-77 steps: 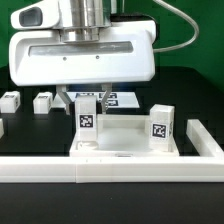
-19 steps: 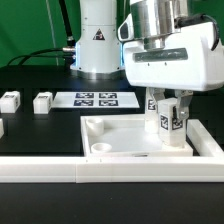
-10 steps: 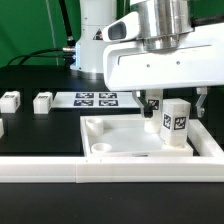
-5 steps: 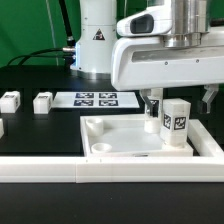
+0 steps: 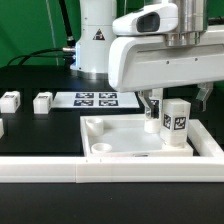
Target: Assemble square table
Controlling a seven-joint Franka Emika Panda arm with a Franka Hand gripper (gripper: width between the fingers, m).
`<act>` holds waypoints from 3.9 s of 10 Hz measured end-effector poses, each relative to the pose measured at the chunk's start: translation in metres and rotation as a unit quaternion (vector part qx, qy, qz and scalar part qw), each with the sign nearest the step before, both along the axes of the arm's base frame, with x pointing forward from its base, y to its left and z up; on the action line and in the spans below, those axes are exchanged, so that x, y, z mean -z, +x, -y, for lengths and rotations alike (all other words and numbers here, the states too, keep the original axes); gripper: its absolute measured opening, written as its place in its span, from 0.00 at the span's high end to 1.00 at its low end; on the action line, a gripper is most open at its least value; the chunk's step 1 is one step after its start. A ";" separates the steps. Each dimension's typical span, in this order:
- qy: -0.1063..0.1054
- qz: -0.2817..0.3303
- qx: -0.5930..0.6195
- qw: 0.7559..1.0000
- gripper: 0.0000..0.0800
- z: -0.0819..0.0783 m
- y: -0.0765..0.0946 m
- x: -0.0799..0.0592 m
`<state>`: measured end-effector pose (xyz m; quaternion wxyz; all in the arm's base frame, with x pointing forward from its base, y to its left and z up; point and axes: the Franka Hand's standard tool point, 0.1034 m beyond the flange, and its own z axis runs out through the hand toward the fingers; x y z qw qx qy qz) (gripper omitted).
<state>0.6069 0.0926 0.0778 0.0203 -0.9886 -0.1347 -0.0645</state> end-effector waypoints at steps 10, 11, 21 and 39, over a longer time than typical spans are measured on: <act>0.038 0.005 0.218 0.975 0.64 -0.002 -0.001 0.001; 0.046 0.007 0.262 0.964 0.64 -0.005 -0.001 0.001; 0.125 -0.030 0.637 0.760 0.63 -0.020 -0.003 0.001; -0.019 0.017 -0.029 0.999 0.19 -0.030 0.000 -0.001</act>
Offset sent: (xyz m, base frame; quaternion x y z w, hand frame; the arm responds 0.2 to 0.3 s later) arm 0.0000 0.0000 0.0000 0.0000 0.0000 0.0000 1.0000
